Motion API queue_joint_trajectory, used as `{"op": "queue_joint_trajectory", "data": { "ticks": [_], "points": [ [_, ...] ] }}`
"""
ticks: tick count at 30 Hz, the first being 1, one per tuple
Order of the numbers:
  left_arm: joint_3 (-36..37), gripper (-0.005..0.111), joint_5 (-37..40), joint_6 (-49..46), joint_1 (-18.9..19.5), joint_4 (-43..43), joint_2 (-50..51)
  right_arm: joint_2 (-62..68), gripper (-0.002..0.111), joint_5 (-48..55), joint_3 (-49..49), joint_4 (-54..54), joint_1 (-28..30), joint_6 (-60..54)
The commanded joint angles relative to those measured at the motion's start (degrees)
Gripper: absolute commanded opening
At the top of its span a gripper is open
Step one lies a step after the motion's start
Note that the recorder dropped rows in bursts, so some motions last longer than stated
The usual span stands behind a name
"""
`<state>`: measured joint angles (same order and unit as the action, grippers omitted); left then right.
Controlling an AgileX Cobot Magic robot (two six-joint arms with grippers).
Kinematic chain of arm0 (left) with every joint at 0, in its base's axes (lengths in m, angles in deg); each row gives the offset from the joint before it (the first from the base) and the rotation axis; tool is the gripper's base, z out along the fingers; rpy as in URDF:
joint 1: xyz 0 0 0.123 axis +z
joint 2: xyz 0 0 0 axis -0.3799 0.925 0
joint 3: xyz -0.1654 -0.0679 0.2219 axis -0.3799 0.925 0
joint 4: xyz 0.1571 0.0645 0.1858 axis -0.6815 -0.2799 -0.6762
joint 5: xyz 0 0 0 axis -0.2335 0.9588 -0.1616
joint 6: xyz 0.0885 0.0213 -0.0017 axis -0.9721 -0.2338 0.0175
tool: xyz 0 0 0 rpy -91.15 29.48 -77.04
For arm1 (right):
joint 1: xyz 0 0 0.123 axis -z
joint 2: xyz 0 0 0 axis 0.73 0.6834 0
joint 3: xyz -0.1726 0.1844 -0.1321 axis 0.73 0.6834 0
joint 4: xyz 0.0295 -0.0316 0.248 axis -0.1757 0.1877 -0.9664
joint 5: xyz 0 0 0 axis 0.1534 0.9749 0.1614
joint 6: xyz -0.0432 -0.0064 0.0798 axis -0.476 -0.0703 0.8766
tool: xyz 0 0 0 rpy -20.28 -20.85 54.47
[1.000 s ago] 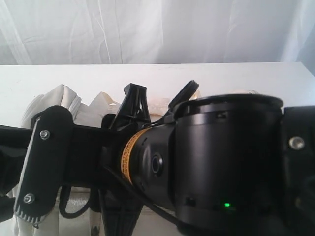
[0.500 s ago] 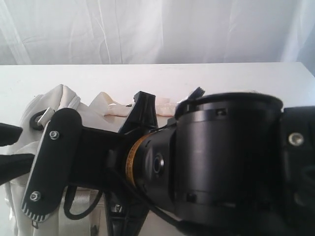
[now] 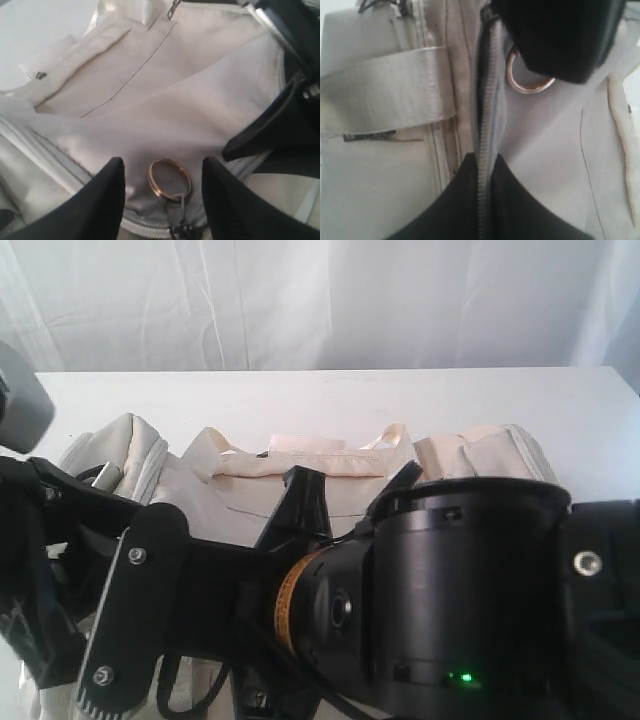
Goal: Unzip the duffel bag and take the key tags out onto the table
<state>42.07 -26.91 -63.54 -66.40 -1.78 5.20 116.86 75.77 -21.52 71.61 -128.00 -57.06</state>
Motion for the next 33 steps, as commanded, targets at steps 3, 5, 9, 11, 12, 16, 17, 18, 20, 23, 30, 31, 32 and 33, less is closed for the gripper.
{"op": "queue_joint_trajectory", "data": {
  "ticks": [3, 5, 9, 11, 12, 16, 17, 18, 20, 23, 30, 31, 32, 33],
  "points": [
    [-0.27, 0.052, -4.71, 8.57, 0.00, 1.07, 4.33, -0.15, 0.000, -0.06, 0.35, -0.99, 0.10, -0.12],
    [-0.27, 0.052, -3.77, 10.51, 0.00, 1.07, 4.85, -0.15, 0.000, -0.78, 0.35, -0.99, 0.10, -1.26],
    [-0.27, 0.043, 0.61, 10.86, 0.00, -0.06, 4.87, -0.15, 0.000, -3.46, 0.35, -0.99, 0.10, -2.08],
    [-0.27, 0.027, 2.54, 10.86, 0.12, -1.30, 4.87, -0.15, 0.000, -3.13, 0.35, -0.99, 0.10, -2.08],
    [-0.27, 0.022, 3.53, 10.86, 0.35, -1.47, 4.87, -0.15, 0.000, -2.67, 0.35, -0.75, 0.10, -2.08],
    [-0.27, 0.014, 3.64, 10.86, 3.37, -3.37, 4.76, -0.28, 0.000, -0.67, 0.35, 0.68, 0.10, -2.08],
    [-0.27, 0.011, 2.89, 10.86, 3.92, -3.56, 4.76, -0.26, 0.000, -0.38, 0.35, 1.09, 0.10, -2.08],
    [-0.27, 0.002, 1.11, 10.86, 4.90, -3.69, 4.76, -0.34, 0.000, 0.49, 0.35, 2.09, 0.10, -2.08],
    [-0.27, 0.000, -0.90, 10.86, 5.60, -3.69, 4.76, -0.34, 0.000, 1.33, 0.35, 2.43, 0.10, -2.08],
    [-0.27, 0.000, -3.11, 10.86, 6.31, -3.48, 4.76, -0.34, 0.000, 2.26, 0.35, 2.67, 0.10, -2.08],
    [-0.27, 0.000, -3.85, 10.86, 6.31, -3.70, 3.18, -0.34, 0.000, 3.02, 0.35, 5.36, 0.10, -1.97],
    [-0.27, 0.000, -3.85, 10.86, 6.31, -4.61, 1.94, -0.34, 0.000, 3.02, 0.35, 5.36, 0.10, -1.97],
    [-0.27, 0.000, -3.72, 10.86, 6.31, -5.18, 1.00, -0.34, 0.000, 3.02, 0.35, 5.36, 0.10, -1.97],
    [-0.27, 0.000, -3.60, 10.86, 6.31, -5.84, -0.26, -0.34, 0.000, 3.02, 0.35, 5.36, 0.10, -1.97]
  ]
}}
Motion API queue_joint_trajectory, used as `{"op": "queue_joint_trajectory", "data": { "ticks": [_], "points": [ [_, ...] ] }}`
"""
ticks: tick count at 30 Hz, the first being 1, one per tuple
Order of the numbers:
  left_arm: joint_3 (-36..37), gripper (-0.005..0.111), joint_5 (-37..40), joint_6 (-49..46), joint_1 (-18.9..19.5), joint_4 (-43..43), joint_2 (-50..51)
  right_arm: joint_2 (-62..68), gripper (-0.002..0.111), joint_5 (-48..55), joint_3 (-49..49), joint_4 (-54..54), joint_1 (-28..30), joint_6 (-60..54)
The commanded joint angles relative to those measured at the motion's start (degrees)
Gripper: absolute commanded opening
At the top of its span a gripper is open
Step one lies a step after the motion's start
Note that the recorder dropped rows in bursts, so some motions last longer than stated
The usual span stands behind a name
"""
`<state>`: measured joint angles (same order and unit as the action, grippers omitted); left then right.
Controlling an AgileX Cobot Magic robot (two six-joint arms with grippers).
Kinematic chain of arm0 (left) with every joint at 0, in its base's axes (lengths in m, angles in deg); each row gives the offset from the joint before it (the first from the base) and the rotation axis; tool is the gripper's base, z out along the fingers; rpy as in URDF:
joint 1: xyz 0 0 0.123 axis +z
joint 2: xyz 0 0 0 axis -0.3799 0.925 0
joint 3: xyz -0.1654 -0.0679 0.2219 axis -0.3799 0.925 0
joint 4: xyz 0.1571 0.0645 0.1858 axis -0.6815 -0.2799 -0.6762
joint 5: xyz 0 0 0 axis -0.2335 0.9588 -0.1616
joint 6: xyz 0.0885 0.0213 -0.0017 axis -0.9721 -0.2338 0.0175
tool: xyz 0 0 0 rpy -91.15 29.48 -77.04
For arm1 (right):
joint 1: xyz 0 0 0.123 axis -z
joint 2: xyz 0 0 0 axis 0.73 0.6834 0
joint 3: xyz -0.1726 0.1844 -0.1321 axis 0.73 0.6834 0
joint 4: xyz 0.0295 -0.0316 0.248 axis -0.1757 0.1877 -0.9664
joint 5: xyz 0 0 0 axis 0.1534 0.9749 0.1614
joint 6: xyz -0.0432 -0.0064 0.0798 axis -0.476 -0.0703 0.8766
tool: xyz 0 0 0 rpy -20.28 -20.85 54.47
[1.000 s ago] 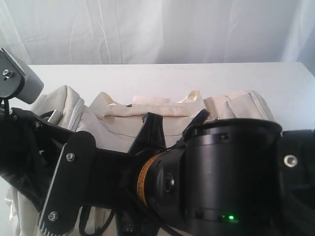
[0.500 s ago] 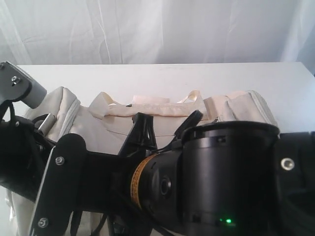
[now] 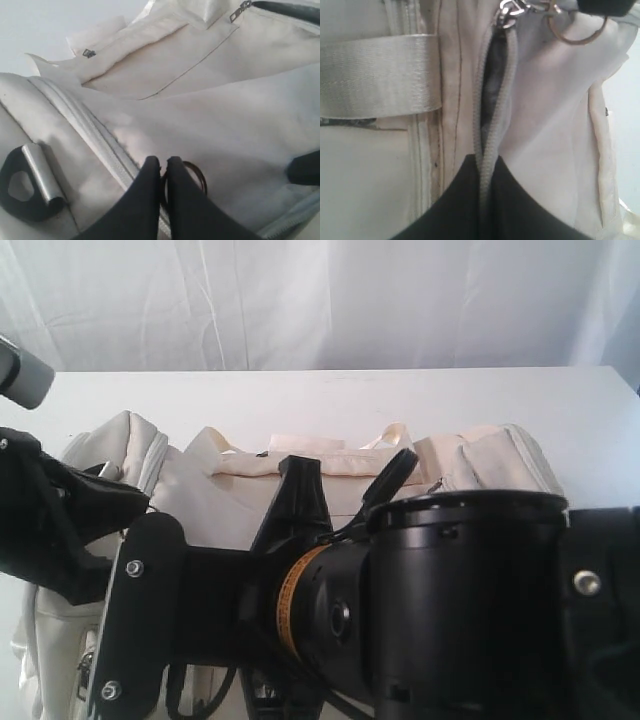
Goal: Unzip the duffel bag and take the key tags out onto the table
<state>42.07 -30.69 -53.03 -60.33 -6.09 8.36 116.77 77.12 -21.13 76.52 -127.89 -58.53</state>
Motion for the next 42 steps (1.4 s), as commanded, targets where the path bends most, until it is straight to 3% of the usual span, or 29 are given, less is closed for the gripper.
{"op": "queue_joint_trajectory", "data": {
  "ticks": [1, 9, 16, 26, 42],
  "points": [
    [-0.27, 0.000, 1.18, 0.34, 0.24, -1.53, -4.83, -0.25, 0.000, 1.67, -0.05, 0.45, -0.01, -0.50],
    [-0.27, 0.000, 10.18, 7.91, 0.24, -10.76, -9.10, -0.25, 0.000, 1.32, -0.05, 0.45, -0.01, -0.50],
    [-0.27, 0.000, 12.11, 25.46, 0.24, -30.29, -10.38, -0.25, 0.000, 0.86, -0.05, 0.16, -0.01, -0.50],
    [-0.27, 0.000, 13.66, 34.96, 0.24, -42.10, -10.00, -0.25, 0.000, 3.22, -0.05, 0.16, -0.01, -0.60],
    [-1.58, 0.000, 26.15, 36.36, 0.24, -41.07, -12.07, -0.25, 0.000, 8.77, -0.05, 11.47, -0.01, 4.19]
  ]
}}
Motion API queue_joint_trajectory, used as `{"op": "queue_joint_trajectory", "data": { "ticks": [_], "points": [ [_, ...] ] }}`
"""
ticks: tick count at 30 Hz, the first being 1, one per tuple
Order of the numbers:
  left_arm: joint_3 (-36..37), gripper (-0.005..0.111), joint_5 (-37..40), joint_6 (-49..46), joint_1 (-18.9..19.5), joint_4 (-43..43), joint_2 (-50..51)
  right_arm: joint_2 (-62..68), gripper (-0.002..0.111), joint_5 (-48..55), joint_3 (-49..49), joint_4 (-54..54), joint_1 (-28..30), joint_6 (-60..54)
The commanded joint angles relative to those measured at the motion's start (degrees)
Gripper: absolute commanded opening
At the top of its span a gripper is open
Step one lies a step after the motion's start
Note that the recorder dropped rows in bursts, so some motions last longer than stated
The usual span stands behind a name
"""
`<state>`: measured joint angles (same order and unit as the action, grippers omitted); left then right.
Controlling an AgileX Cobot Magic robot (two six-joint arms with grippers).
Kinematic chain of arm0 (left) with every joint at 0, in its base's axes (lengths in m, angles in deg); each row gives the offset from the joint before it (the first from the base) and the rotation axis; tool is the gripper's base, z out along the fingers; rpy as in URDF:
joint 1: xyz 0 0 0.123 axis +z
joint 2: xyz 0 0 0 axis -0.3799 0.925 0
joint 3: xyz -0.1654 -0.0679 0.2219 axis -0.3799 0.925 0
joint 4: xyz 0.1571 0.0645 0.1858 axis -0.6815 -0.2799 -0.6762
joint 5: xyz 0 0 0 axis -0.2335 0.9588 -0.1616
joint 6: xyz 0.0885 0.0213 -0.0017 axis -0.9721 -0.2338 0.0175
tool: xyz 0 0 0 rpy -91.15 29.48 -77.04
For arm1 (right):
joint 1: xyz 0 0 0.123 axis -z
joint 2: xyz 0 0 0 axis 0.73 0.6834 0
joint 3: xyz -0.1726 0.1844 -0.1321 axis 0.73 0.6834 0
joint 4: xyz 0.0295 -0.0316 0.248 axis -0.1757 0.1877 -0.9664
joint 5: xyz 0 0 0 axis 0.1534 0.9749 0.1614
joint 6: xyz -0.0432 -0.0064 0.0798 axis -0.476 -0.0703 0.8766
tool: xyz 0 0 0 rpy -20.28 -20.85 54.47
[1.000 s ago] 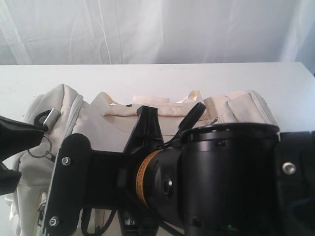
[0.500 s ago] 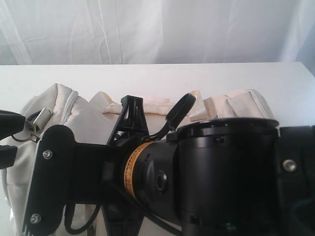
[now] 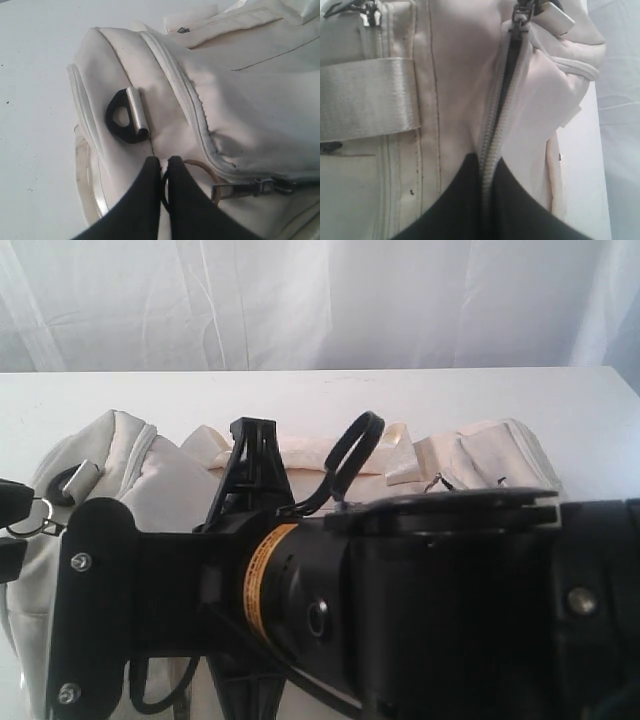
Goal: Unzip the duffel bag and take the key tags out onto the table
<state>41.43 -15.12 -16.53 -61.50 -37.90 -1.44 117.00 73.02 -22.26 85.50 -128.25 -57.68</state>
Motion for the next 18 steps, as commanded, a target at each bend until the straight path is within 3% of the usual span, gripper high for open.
{"op": "queue_joint_trajectory", "data": {
  "ticks": [1, 8, 16, 18],
  "points": [
    [-1.27, 0.000, 10.87, -0.13, 1.41, -8.83, -3.01, -0.48, 0.000, 13.00, 1.09, 3.58, 0.35, 4.02],
    [-3.87, 0.000, 15.34, -0.41, 1.41, -8.63, -7.24, -0.48, 0.000, 13.09, 1.09, 5.00, 0.44, 4.16],
    [-4.49, 0.000, 13.66, -17.34, 1.41, 16.36, -8.65, -0.77, 0.000, 11.68, 1.09, 4.97, 0.44, 7.97],
    [-4.49, 0.000, 13.10, -21.38, 1.41, 20.87, -8.65, -1.41, 0.005, 10.49, 0.76, 4.50, 0.44, 9.74]
  ]
}}
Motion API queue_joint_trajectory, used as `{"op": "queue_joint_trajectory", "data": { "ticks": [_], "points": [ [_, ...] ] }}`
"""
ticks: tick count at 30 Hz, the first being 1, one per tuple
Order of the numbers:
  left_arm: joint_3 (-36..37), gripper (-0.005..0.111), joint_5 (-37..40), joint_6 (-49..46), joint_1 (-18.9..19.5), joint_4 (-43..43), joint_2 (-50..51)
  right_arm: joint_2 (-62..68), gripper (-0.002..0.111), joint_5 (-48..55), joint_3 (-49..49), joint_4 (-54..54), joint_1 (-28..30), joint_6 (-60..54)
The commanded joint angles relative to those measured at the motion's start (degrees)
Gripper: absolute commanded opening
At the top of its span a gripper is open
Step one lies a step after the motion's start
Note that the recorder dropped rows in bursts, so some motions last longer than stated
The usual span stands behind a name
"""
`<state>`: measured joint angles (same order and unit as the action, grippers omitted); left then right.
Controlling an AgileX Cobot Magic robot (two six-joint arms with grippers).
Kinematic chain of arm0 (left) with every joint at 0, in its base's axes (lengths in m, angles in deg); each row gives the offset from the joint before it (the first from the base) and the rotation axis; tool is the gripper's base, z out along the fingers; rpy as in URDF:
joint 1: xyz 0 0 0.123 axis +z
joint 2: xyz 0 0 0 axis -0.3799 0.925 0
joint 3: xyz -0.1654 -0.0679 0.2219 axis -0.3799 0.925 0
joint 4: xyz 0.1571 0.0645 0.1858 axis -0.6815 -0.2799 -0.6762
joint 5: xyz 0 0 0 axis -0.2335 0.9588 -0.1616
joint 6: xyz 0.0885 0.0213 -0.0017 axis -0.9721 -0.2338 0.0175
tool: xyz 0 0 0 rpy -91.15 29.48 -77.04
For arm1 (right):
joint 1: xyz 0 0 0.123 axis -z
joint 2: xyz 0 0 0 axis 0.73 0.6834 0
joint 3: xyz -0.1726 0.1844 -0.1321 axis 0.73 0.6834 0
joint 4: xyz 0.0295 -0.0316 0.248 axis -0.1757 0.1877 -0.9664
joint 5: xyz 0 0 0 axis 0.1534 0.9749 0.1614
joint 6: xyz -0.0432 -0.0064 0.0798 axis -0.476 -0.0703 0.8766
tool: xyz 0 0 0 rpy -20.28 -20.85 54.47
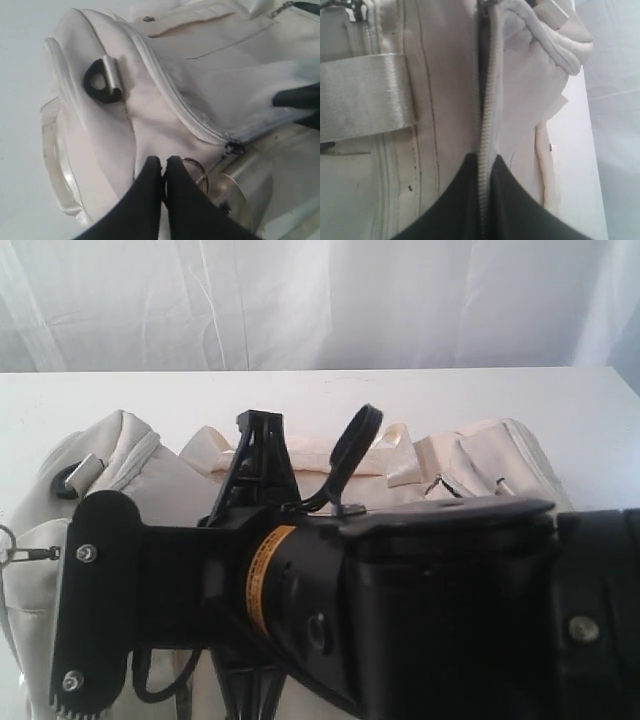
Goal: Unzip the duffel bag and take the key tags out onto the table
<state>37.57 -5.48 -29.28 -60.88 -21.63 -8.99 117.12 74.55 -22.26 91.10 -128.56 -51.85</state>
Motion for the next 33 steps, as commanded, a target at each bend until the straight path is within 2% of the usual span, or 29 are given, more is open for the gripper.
{"op": "queue_joint_trajectory", "data": {
  "ticks": [1, 7, 9, 14, 18, 22, 24, 33],
  "points": [
    [-0.62, 0.000, 3.21, -9.87, 0.79, 5.84, -1.21, -2.24, 0.011, 8.26, 0.42, -1.95, 0.75, 4.84],
    [-0.62, 0.000, 2.80, -10.89, 0.79, 5.98, -1.21, -8.07, 0.057, 3.53, -3.48, -10.76, 0.75, 11.12],
    [-0.62, 0.000, 2.80, -10.89, 0.79, 6.08, -1.21, -10.55, 0.064, -1.90, -3.89, -12.86, 0.75, 11.37],
    [-0.70, 0.000, 2.80, -13.53, 0.79, 7.64, -1.21, -11.44, 0.063, -17.09, -3.89, -13.45, 0.75, 11.15],
    [-0.70, 0.000, 2.80, -18.30, 0.79, 11.23, -1.33, -6.63, 0.063, -16.31, -4.42, -13.45, 0.75, 11.15],
    [-0.70, 0.000, 2.62, -20.86, 0.79, 11.94, -1.33, -3.01, 0.063, -22.34, -4.60, -14.62, 0.75, 12.24],
    [-0.70, 0.000, 1.44, -21.94, 0.79, 11.94, -1.33, -1.57, 0.063, -21.89, -5.16, -14.74, 0.75, 13.19],
    [-0.70, 0.000, -1.84, -21.94, 0.79, 11.93, -1.33, 3.03, 0.063, -24.14, -7.94, -14.74, 0.88, 13.19]
  ]
}}
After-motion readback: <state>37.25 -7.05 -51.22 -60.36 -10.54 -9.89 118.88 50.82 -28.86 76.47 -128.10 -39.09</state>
